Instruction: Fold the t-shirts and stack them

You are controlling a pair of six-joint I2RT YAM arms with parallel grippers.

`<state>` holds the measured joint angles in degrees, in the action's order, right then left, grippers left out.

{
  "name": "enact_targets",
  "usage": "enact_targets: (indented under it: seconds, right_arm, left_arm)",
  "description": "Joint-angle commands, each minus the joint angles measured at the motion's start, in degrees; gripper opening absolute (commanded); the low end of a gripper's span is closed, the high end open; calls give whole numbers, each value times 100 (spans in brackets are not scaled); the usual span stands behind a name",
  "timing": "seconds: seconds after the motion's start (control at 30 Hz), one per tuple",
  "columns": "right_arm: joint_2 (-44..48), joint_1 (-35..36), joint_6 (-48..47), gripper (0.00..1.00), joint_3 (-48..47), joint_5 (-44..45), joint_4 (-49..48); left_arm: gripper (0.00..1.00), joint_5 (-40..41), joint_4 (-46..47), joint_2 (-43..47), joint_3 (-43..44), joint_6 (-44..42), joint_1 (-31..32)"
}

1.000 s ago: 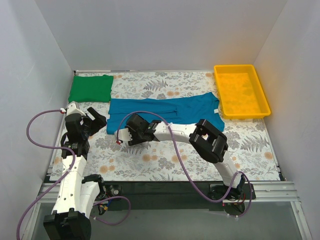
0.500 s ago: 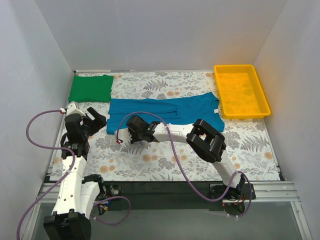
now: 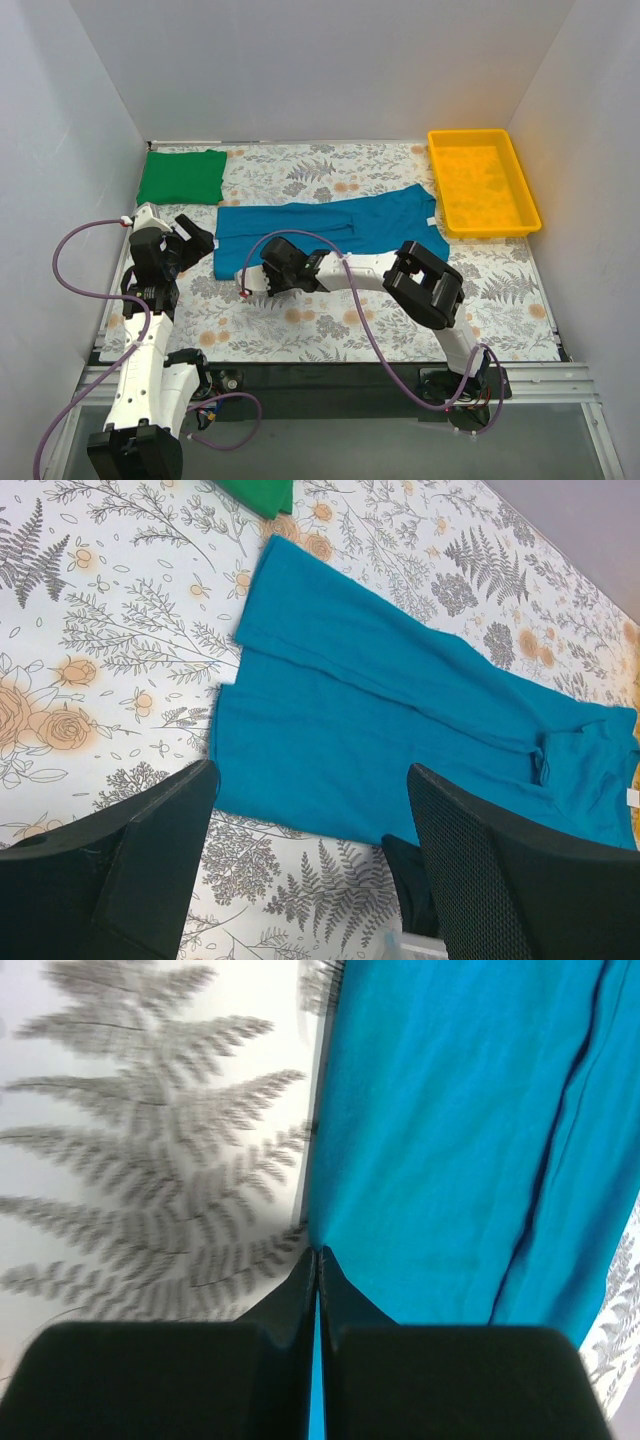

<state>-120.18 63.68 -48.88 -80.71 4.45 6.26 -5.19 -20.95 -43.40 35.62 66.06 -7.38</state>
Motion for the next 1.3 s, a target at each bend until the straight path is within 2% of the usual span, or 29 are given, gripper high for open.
enact_targets:
  seconds: [0.0, 0.47, 0.97, 1.27]
  right_arm:
    - [91, 267, 37, 1, 397, -673, 552]
    - [671, 795, -192, 1, 1171, -1130, 560]
    - [935, 1147, -227, 1, 1294, -1332, 692]
    - [1145, 1164, -271, 1, 1391, -1376, 754]
  left_arm:
    - [76, -87, 65, 86, 139, -41, 8]
    - [76, -201, 100, 68, 112, -67, 8]
    - [76, -360, 179, 24, 86, -85, 17]
    - [76, -931, 363, -55, 16, -137, 8]
